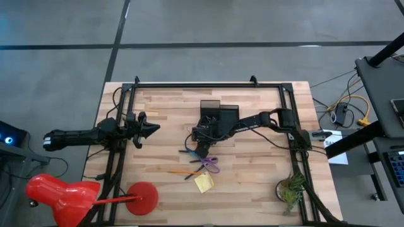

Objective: Pick and place office supplies into organizer
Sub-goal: Put the blue eraser into the desk organizer

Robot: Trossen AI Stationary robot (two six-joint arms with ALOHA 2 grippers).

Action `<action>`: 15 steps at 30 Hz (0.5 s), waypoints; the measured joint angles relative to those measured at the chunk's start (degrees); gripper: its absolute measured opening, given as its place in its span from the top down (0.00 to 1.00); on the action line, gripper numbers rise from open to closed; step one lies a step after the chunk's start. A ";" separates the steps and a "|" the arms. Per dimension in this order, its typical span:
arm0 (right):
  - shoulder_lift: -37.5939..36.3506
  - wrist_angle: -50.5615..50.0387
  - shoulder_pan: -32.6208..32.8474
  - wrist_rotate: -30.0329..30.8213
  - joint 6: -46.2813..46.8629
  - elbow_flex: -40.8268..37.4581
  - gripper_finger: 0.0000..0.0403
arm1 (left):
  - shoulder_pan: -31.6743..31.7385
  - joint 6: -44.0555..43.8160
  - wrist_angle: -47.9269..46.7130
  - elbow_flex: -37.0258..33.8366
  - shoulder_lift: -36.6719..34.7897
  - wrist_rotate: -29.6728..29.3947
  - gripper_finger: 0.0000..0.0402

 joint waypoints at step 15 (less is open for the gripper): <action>0.00 -0.07 -0.02 0.00 0.00 -0.12 0.88 | 0.00 0.00 0.05 0.00 -0.08 0.00 1.00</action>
